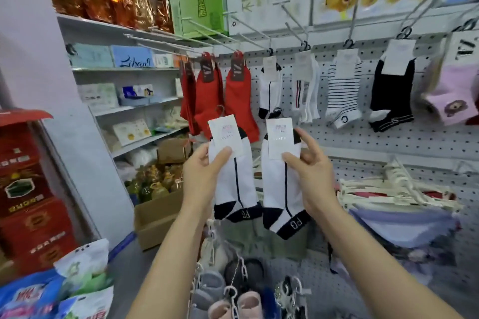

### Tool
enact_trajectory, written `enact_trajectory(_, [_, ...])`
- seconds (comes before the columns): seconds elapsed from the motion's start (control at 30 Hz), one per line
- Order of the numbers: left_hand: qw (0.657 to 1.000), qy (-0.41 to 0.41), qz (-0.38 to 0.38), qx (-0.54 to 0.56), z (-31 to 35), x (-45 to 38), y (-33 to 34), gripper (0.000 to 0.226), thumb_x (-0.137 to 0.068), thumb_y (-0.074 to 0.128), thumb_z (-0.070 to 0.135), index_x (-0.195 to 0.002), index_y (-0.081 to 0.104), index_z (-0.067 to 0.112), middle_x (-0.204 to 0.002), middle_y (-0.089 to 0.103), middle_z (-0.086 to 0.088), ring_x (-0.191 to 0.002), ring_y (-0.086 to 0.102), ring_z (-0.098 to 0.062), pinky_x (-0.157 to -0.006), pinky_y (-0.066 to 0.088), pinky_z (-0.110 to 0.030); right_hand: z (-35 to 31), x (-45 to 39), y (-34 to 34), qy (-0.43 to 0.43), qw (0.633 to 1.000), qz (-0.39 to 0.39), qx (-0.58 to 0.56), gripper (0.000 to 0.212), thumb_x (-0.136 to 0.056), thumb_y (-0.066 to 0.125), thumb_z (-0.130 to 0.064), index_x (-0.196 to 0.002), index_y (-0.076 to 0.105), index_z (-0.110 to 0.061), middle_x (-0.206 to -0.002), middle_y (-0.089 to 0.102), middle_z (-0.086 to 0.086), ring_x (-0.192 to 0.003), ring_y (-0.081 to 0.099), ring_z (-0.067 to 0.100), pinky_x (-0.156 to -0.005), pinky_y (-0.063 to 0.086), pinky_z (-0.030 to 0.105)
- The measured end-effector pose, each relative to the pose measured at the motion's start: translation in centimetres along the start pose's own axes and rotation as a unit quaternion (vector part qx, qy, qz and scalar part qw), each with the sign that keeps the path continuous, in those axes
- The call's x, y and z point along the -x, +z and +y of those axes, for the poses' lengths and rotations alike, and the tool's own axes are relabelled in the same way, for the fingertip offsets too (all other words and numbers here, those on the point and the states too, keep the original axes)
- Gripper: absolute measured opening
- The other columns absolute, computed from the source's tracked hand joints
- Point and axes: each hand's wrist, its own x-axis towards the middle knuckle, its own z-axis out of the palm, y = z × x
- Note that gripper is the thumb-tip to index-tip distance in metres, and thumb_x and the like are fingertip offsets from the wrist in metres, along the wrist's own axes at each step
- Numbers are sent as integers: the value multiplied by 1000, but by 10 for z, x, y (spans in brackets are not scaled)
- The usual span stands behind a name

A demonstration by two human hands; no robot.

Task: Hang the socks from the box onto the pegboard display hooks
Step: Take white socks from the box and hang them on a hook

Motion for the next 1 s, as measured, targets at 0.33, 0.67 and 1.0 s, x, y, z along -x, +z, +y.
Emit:
enact_trajectory(0.33, [995, 11, -95, 6, -18, -120, -19, 23, -91, 69, 16, -113, 69, 15, -107, 75, 5, -100, 71, -13, -92, 56, -39, 2, -137, 75, -86, 989, 111, 44, 58, -86, 62, 10, -136, 54, -18, -107, 71, 3, -91, 67, 6, -84, 56, 25])
enact_trajectory(0.67, [990, 22, -134, 33, -49, -196, -4, 19, -91, 68, 14, -110, 70, 16, -106, 76, 5, -99, 71, -15, -92, 56, -41, 16, -254, 95, -148, 964, 153, 159, 60, -81, 65, -2, -132, 57, -31, -130, 61, 6, -115, 57, 24, -99, 51, 43])
enact_trajectory(1.0, [985, 40, -163, 52, -70, -236, 41, 20, -90, 70, 16, -109, 69, 15, -102, 76, 5, -96, 72, -13, -83, 56, -31, 40, -295, 80, -147, 963, 118, 195, 61, -81, 68, -1, -136, 57, -26, -108, 65, -2, -90, 61, 9, -81, 54, 25])
